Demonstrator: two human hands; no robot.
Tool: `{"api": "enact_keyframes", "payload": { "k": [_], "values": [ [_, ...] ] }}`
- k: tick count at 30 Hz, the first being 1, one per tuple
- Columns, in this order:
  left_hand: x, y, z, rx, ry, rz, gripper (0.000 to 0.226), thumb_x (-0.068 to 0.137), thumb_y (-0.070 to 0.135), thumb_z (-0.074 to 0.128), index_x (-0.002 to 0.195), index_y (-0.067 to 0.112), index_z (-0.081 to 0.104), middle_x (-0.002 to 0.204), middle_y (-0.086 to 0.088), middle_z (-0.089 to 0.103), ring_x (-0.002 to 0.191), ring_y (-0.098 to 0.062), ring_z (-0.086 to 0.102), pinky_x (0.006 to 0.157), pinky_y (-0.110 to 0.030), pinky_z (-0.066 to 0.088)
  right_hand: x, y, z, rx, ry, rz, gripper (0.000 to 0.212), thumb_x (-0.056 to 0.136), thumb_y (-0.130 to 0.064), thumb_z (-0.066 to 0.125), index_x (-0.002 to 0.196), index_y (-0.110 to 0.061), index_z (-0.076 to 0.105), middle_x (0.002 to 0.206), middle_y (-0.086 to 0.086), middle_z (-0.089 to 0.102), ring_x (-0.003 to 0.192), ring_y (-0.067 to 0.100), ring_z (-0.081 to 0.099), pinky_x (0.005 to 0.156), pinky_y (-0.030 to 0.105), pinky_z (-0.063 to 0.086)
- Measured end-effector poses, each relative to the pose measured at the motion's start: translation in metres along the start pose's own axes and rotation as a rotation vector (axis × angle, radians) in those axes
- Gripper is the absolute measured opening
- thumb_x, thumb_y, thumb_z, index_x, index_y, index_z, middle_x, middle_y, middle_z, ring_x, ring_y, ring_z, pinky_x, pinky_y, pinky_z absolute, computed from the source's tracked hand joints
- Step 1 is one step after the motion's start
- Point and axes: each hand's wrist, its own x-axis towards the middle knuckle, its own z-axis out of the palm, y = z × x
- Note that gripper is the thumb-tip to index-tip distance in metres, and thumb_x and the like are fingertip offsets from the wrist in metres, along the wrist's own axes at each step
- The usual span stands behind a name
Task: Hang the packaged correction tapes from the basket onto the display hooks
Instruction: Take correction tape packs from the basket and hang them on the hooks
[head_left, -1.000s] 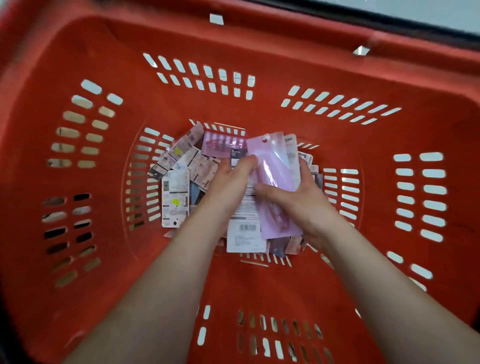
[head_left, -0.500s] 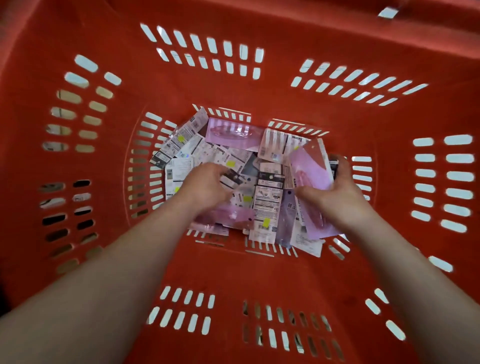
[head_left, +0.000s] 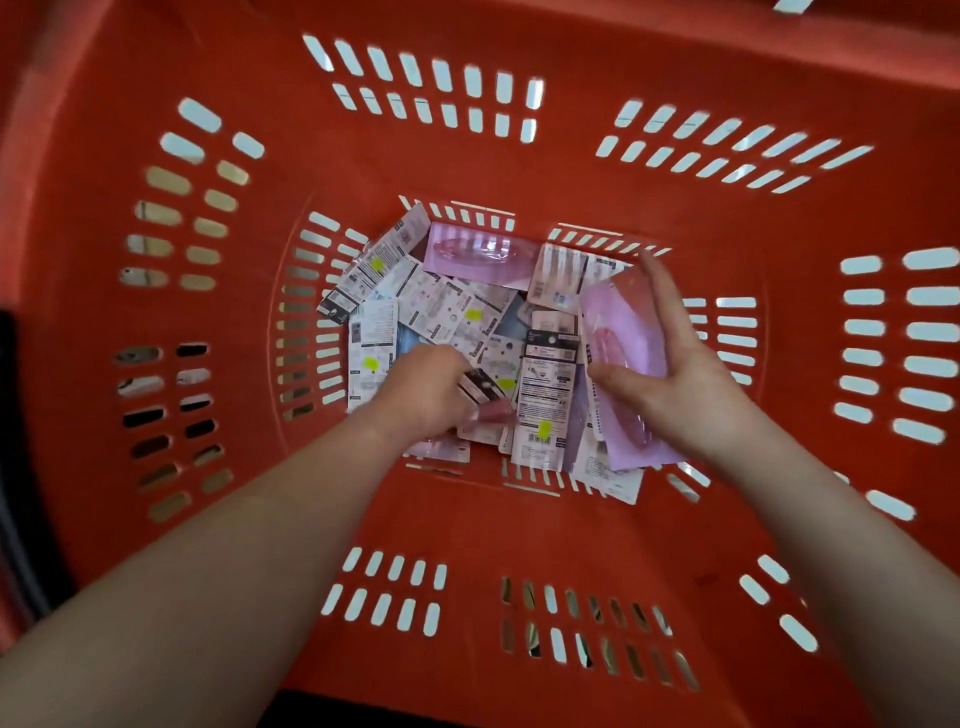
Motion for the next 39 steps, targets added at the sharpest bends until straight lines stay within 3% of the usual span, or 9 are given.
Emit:
{"api": "enact_keyframes", "payload": {
  "k": [5,9,13,18,23,27,30,34,39],
  "values": [
    [-0.046,0.004,-0.077,-0.920,0.287,-0.231,0.021,0.078,0.004,0.078,0.077,0.022,0.069,0.078,0.007,0.073,0.072,-0.013,0.071,0.066,-0.028,0.056,-0.015,-0.020,-0.009,-0.110,-0.071,-0.077,0.039,0.082,-0.056,0.059,0.120,-0.064,0.053,0.127,0.001,0.063,0.125,0.020,0.054,0.106,0.044,0.044],
    [-0.106,0.024,-0.134,-1.427,0.380,-0.136,0.025,0.073,-0.003,0.072,0.095,0.007,0.073,0.097,-0.015,0.076,0.089,-0.033,0.074,0.078,-0.046,0.060,-0.037,-0.065,-0.026,-0.021,-0.124,-0.171,0.021,0.098,-0.019,0.059,0.104,-0.037,0.068,0.071,-0.036,0.062,0.078,-0.020,0.058,0.074,0.008,0.039],
    [-0.165,0.057,-0.158,-1.666,0.252,-0.125,0.027,0.073,0.001,0.065,0.096,0.009,0.076,0.096,-0.014,0.076,0.086,-0.027,0.074,0.075,-0.041,0.062,-0.066,-0.127,-0.042,0.080,-0.135,-0.228,0.026,0.097,-0.006,0.057,0.086,-0.027,0.070,0.093,-0.019,0.070,0.089,-0.013,0.059,0.086,0.008,0.037],
    [-0.222,0.103,-0.174,-1.778,0.354,-0.248,0.034,0.088,0.000,0.061,0.121,0.002,0.067,0.107,-0.018,0.073,0.097,-0.032,0.072,0.083,-0.044,0.059,-0.126,-0.194,-0.068,0.164,-0.291,-0.208,0.025,0.089,-0.051,0.064,0.090,-0.028,0.073,0.094,-0.004,0.076,0.086,0.013,0.071,0.080,0.037,0.051],
    [-0.283,0.145,-0.194,-1.785,0.558,-0.291,0.015,0.096,0.010,0.059,0.096,0.011,0.074,0.092,-0.011,0.077,0.077,-0.022,0.074,0.069,-0.036,0.062,-0.180,-0.225,-0.092,0.175,-0.256,-0.134,0.011,0.092,-0.027,0.070,0.083,-0.034,0.071,0.093,-0.006,0.076,0.088,0.016,0.074,0.080,0.052,0.059],
    [-0.349,0.170,-0.212,-1.679,0.689,-0.323,0.025,0.102,0.022,0.052,0.085,0.017,0.069,0.079,-0.001,0.077,0.072,-0.017,0.074,0.071,-0.035,0.059,-0.231,-0.245,-0.120,0.150,-0.213,-0.215,0.011,0.094,-0.019,0.067,0.093,-0.027,0.074,0.097,-0.013,0.076,0.092,0.010,0.072,0.086,0.039,0.055],
    [-0.411,0.188,-0.219,-1.571,0.777,-0.308,0.018,0.103,0.027,0.049,0.099,0.018,0.064,0.083,-0.002,0.076,0.083,-0.024,0.074,0.075,-0.041,0.058,-0.276,-0.261,-0.148,0.124,-0.219,-0.256,0.013,0.095,-0.020,0.065,0.098,-0.028,0.074,0.101,-0.012,0.075,0.097,0.024,0.071,0.094,0.051,0.053],
    [-0.485,0.218,-0.228,-1.482,0.971,-0.347,0.027,0.089,0.041,0.051,0.113,0.029,0.057,0.100,-0.002,0.070,0.098,-0.029,0.068,0.094,-0.056,0.051,-0.341,-0.283,-0.175,0.079,-0.226,-0.389,0.016,0.094,-0.018,0.065,0.092,-0.031,0.074,0.101,-0.021,0.074,0.098,0.001,0.069,0.096,0.034,0.052],
    [-0.562,0.288,-0.240,-1.341,0.912,-0.267,0.042,0.073,0.076,0.047,0.103,0.047,0.043,0.119,0.013,0.052,0.122,-0.013,0.049,0.108,-0.038,0.037,-0.433,-0.314,-0.172,0.036,-0.282,-0.556,0.015,0.094,-0.024,0.064,0.079,-0.020,0.067,0.065,0.001,0.067,0.054,0.020,0.060,0.057,0.035,0.048]
  ]
}}
